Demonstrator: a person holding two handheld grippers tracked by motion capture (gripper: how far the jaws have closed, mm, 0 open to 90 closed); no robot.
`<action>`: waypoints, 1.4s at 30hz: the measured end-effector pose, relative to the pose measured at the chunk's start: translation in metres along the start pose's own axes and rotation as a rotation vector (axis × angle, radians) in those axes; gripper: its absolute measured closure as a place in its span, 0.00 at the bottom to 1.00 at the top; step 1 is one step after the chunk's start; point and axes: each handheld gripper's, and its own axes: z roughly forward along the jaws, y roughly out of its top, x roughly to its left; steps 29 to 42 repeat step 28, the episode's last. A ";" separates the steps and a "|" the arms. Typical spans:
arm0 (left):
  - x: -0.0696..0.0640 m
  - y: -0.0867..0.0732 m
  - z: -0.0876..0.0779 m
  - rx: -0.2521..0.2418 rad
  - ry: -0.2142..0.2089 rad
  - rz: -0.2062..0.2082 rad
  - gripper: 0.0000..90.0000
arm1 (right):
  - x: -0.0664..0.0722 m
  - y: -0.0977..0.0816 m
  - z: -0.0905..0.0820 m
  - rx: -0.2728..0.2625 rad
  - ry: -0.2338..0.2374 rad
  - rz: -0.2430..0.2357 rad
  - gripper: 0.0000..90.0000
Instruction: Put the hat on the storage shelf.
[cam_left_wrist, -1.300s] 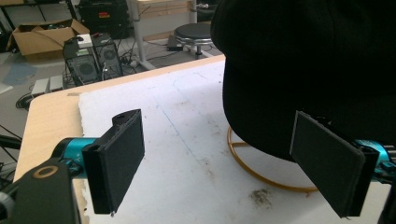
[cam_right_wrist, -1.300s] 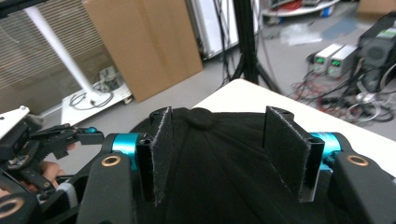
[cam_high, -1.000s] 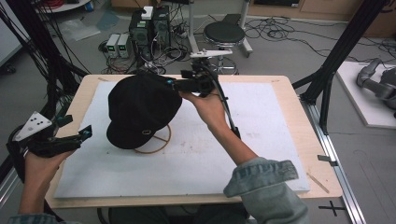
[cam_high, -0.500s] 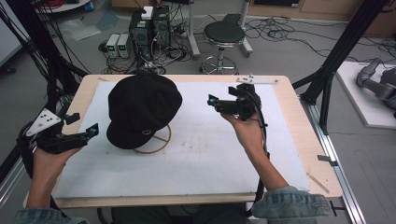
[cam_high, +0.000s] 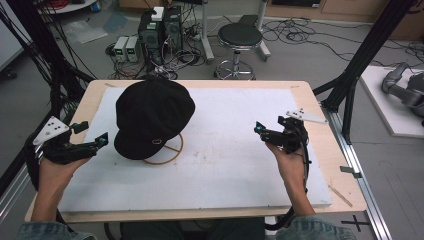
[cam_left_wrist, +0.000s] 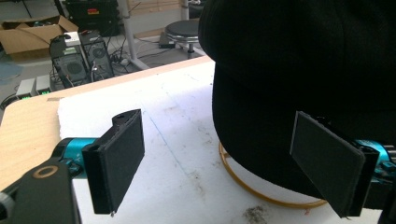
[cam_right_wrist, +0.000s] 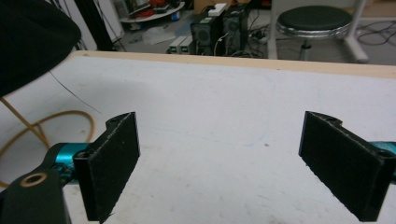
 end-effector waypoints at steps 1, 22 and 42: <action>0.001 0.000 0.000 0.000 0.003 0.001 0.20 | -0.002 -0.003 -0.001 -0.004 -0.005 0.001 0.14; 0.000 0.000 0.000 -0.003 -0.003 0.005 0.20 | -0.028 -0.025 -0.006 0.016 -0.042 0.035 0.14; 0.002 -0.001 0.000 -0.001 0.002 -0.002 0.20 | -0.030 -0.026 -0.005 0.016 -0.027 0.041 0.14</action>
